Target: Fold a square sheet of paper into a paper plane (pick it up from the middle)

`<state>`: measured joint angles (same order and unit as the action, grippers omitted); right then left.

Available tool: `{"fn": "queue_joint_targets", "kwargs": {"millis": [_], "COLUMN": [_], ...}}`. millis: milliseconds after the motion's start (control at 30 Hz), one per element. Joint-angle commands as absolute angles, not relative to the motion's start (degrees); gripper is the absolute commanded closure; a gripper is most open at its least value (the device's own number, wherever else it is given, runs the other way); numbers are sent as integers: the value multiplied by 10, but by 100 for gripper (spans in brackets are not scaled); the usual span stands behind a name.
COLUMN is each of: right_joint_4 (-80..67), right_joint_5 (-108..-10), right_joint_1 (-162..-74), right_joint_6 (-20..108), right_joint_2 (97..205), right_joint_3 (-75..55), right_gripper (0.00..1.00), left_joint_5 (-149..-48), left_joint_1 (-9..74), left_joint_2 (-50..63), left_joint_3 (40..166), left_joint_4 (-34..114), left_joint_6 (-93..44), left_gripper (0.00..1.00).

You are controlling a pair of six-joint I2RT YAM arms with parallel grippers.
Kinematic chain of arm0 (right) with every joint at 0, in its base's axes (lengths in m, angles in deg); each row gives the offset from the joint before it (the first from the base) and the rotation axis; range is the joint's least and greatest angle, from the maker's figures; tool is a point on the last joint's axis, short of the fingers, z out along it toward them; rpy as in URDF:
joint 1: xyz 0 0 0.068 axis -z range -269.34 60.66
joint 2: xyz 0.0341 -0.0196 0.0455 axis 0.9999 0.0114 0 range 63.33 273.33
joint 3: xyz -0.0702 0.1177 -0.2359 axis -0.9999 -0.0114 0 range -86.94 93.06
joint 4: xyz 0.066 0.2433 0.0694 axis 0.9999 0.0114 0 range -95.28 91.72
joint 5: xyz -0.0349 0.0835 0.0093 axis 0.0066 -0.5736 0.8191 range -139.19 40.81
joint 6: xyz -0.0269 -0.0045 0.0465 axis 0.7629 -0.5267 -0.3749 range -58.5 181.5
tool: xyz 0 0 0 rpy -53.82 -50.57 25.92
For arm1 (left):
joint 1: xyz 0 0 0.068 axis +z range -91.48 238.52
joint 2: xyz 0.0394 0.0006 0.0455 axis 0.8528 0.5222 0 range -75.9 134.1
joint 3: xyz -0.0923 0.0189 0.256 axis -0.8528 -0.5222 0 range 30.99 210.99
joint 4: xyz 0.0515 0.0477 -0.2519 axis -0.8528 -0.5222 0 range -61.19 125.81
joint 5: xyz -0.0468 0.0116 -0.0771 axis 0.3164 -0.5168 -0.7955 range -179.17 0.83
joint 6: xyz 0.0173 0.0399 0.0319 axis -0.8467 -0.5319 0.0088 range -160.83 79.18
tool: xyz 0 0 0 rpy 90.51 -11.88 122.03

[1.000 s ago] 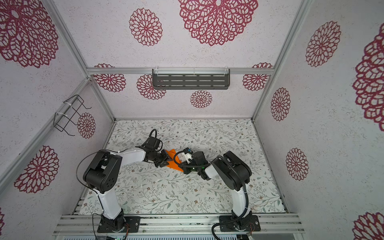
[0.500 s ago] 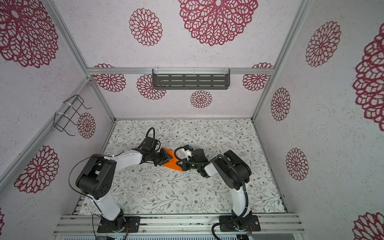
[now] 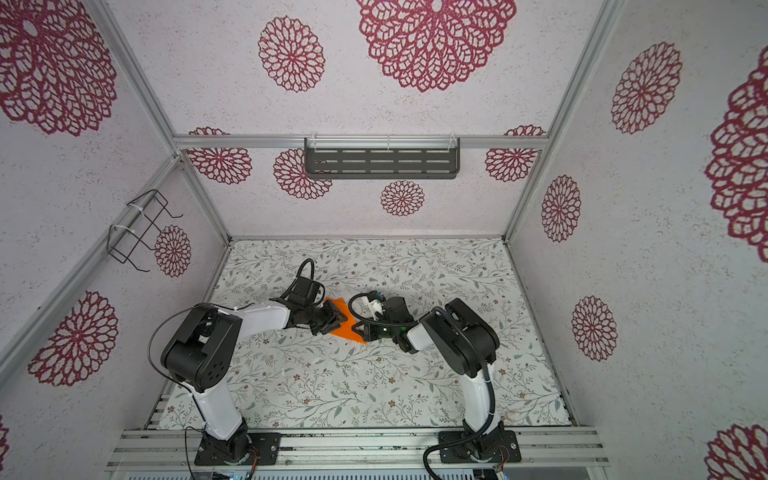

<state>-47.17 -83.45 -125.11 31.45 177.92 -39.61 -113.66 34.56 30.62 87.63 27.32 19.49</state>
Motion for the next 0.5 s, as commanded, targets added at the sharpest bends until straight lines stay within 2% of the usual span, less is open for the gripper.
{"fn": "queue_joint_targets", "kwargs": {"millis": [0,133,467], "right_joint_4": [-434,-390,-400], "right_joint_5": [-826,-808,-749], "right_joint_1": [-1248,-1248,-1259], "right_joint_6": [349,368,452], "right_joint_2": [1758,1736,1677], "right_joint_3": [-379,-373,-423], "right_gripper": [86,78,62], "left_joint_5": [-1123,-1116,-1102], "left_joint_1": [343,343,345], "left_joint_2": [324,336,352], "left_joint_3": [892,900,917], "left_joint_4": [251,226,167], "left_joint_6": [208,213,218], "left_gripper": [63,62,62]}}
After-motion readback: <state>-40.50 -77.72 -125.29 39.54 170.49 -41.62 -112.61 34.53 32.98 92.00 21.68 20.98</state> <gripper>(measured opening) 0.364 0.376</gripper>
